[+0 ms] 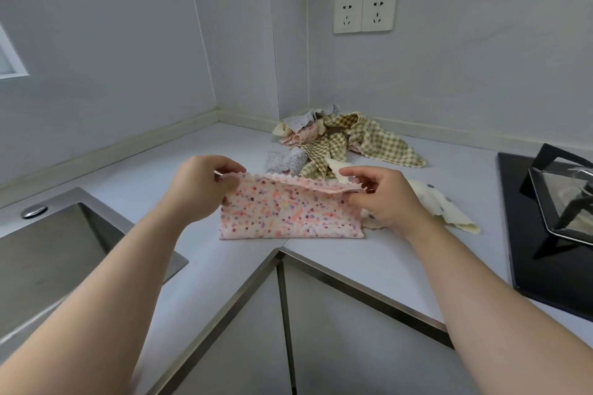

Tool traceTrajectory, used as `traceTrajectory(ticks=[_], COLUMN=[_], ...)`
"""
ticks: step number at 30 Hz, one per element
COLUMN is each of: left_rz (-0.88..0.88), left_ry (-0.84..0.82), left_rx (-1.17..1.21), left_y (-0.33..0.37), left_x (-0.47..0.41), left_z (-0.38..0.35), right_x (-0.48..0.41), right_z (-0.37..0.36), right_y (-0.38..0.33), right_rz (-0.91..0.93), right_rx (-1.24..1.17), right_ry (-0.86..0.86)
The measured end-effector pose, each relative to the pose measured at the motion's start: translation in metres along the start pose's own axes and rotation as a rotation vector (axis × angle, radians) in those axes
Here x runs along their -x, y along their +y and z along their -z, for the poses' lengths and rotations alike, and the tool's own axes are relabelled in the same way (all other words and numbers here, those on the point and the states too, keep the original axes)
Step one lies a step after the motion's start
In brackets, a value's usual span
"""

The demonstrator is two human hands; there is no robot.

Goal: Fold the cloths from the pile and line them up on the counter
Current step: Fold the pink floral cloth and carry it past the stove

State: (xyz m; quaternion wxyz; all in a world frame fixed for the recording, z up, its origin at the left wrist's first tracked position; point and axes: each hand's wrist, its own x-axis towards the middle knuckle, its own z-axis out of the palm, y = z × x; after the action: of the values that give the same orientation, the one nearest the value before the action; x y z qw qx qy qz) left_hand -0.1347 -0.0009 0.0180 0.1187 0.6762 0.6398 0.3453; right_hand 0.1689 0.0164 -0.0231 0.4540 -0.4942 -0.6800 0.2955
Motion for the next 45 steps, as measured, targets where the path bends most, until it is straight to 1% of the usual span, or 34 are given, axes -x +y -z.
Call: traceTrajectory(ticks=[2,6,10,13,17,19,22,26,28,31,33,35,39,41,43,45], left_rz=[0.017,0.008,0.010,0.015,0.012,0.024,0.063,0.109,0.101,0.042,0.024,0.039,0.060,0.042,0.026,0.026], left_ry=[-0.006,0.002,0.008,0.009,-0.042,-0.081,-0.135,-0.190,-0.172,-0.054,0.012,-0.010,-0.221,-0.307,-0.349,-0.348], left_rx=[-0.018,0.017,0.005,0.007,0.014,0.046,0.155,0.256,0.284,0.308,0.265,0.137,-0.248,-0.395,-0.486,-0.565], left_y=[0.002,0.008,0.008,0.007,0.007,0.007,0.009,0.012,0.010,0.007,0.005,0.000,-0.008,-0.011,-0.009,-0.001], left_x=[0.001,0.003,0.003,0.002,0.002,0.001,0.001,0.001,0.000,-0.001,0.000,0.001,0.001,0.002,0.003,0.005], left_z=[-0.001,0.002,0.006,0.009,0.014,0.018,0.024,0.031,0.029,0.024,0.020,0.018,0.008,-0.001,-0.007,-0.010], right_x=[0.000,0.002,0.002,0.002,0.000,-0.001,-0.002,-0.005,-0.005,-0.003,-0.002,-0.001,0.007,0.008,0.008,0.007], right_z=[0.003,0.010,0.011,0.010,0.011,0.012,0.015,0.019,0.018,0.012,0.008,0.002,-0.005,-0.007,-0.009,-0.010], right_y=[-0.003,-0.002,-0.003,-0.002,-0.004,-0.005,-0.008,-0.008,-0.009,-0.014,-0.013,-0.009,-0.005,-0.003,0.001,0.003], right_rz=[-0.021,-0.066,-0.046,-0.025,0.011,0.024,0.019,-0.034,-0.057,-0.001,0.098,0.173,0.155,0.127,0.088,0.080], right_rx=[-0.088,-0.203,-0.217,-0.195,-0.255,-0.297,-0.350,-0.365,-0.373,-0.416,-0.306,-0.139,0.152,0.289,0.378,0.409], right_ry=[-0.029,-0.013,-0.029,-0.003,-0.013,-0.042,-0.079,-0.135,-0.138,-0.079,-0.008,-0.024,-0.219,-0.330,-0.407,-0.450])
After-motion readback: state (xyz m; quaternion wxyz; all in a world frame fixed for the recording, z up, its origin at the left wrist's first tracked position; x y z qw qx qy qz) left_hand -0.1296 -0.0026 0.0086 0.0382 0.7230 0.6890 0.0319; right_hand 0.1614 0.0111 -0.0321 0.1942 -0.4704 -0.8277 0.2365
